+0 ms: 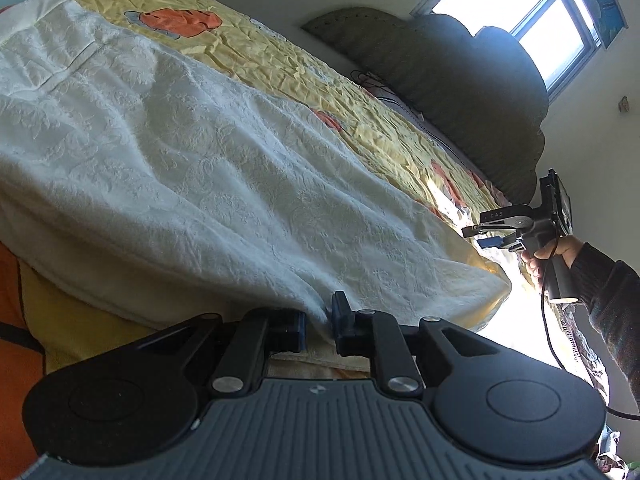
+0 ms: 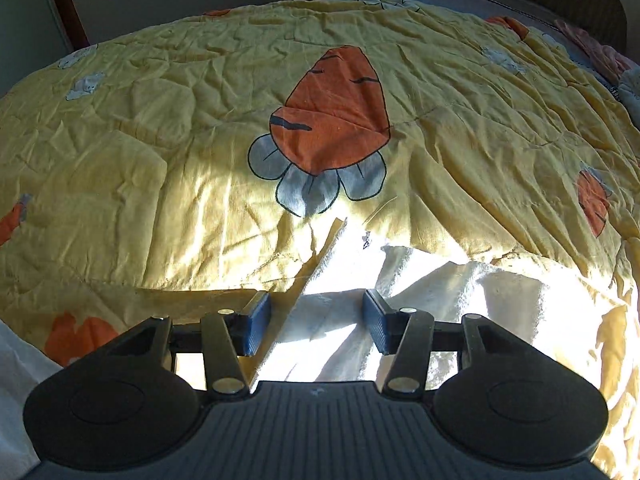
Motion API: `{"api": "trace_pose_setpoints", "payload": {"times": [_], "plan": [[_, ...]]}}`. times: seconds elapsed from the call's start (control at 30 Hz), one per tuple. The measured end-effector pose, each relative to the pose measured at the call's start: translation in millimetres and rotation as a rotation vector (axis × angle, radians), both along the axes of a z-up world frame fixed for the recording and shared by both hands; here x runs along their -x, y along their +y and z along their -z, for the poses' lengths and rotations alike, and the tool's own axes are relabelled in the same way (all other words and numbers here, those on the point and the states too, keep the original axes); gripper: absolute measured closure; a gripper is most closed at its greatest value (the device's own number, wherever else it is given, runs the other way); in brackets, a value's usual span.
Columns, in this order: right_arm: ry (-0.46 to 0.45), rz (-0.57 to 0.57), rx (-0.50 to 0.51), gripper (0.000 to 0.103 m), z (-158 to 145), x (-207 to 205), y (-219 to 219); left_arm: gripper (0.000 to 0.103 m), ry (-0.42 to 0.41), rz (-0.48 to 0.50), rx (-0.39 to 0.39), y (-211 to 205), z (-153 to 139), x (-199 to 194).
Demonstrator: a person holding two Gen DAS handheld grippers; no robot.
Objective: Fold towel
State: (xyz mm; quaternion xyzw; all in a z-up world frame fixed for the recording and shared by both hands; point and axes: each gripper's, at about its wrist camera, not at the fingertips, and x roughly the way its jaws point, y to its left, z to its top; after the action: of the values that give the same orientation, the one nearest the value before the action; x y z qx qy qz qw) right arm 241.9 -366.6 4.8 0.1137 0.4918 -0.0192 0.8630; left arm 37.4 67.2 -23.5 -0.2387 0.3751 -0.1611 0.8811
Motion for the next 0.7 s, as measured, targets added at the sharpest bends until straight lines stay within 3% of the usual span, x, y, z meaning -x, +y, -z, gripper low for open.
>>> {"api": "trace_pose_setpoints", "payload": {"times": [0.03, 0.07, 0.1, 0.27, 0.43, 0.53, 0.7], "plan": [[0.002, 0.004, -0.019, 0.074, -2, -1, -5, 0.080, -0.003, 0.002, 0.001, 0, 0, 1], [0.000, 0.016, -0.061, 0.087, -3, 1, -13, 0.080, -0.006, 0.004, 0.000, 0, 1, 1], [-0.012, 0.025, -0.096, 0.091, -6, 4, -20, 0.080, -0.009, 0.007, -0.001, 0, 1, 2], [-0.171, 0.079, -0.253, 0.095, -35, 47, -55, 0.080, -0.013, 0.012, 0.000, 1, 2, 1], [-0.357, 0.156, -0.377, 0.095, -60, 141, -94, 0.080, -0.005, 0.010, 0.019, 3, 2, -1], [-0.389, 0.254, -0.449, 0.095, -44, 203, -119, 0.080, -0.006, 0.015, 0.025, 5, 3, -2], [-0.360, 0.438, -0.624, 0.094, 22, 273, -151, 0.080, -0.007, 0.024, 0.016, 4, 3, -4]]}}
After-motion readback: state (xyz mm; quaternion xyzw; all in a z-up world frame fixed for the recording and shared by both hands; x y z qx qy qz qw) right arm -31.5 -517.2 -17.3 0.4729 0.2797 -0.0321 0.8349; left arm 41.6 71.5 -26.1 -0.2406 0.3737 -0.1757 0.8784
